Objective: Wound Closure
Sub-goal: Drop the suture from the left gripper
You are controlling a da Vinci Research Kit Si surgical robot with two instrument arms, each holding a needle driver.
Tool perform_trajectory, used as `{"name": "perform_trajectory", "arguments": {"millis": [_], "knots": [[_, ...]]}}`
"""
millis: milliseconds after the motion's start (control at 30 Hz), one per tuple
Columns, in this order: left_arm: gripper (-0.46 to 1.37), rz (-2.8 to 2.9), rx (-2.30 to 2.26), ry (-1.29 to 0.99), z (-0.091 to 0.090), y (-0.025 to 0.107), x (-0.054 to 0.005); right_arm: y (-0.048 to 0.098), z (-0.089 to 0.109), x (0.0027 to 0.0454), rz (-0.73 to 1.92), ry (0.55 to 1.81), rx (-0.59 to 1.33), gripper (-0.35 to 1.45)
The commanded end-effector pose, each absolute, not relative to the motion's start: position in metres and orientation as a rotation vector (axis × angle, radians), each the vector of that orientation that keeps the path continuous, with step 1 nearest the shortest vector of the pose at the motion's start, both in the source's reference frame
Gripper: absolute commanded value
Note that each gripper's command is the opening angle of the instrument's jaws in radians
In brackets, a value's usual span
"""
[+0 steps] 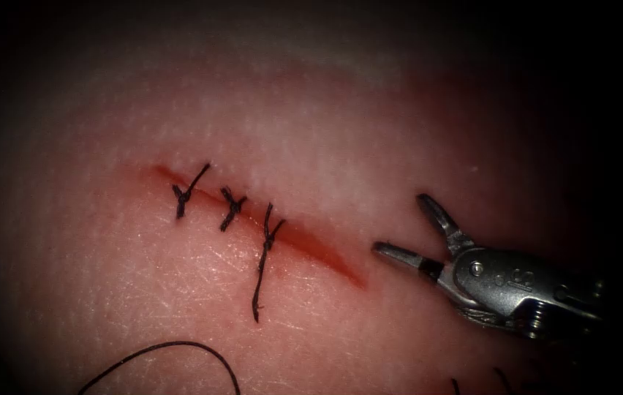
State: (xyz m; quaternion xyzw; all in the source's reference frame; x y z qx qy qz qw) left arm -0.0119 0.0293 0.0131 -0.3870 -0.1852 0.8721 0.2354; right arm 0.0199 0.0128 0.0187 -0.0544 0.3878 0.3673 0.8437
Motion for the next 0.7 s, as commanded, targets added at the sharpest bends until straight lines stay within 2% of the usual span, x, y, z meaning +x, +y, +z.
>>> {"name": "perform_trajectory", "arguments": {"millis": [33,100,267,433,500,533,700], "knots": [[0.7,2.406,-1.063,-0.517,0.012,0.03,-0.0119,0.013,0.019,0.02,0.773,0.821,-0.111,1.16],[1.13,2.428,-1.079,-0.536,0.01,0.032,-0.012,0.013,0.019,0.0201,0.773,0.818,-0.109,1.16],[1.32,2.483,-1.072,-0.425,0.007,0.037,-0.0137,0.013,0.019,0.0201,0.772,0.82,-0.111,1.16],[1.35,2.463,-1.105,-0.374,0.006,0.04,-0.0161,0.012,0.019,0.0202,0.772,0.819,-0.112,1.16],[1.3,2.449,-1.125,-0.338,0.006,0.041,-0.0177,0.012,0.019,0.0202,0.772,0.819,-0.112,1.16],[1.19,2.44,-1.136,-0.305,0.006,0.042,-0.0189,0.012,0.019,0.0202,0.772,0.819,-0.112,1.16],[1.17,2.442,-1.218,-0.326,0.006,0.043,-0.0233,0.012,0.019,0.0202,0.771,0.817,-0.11,1.16]]}}
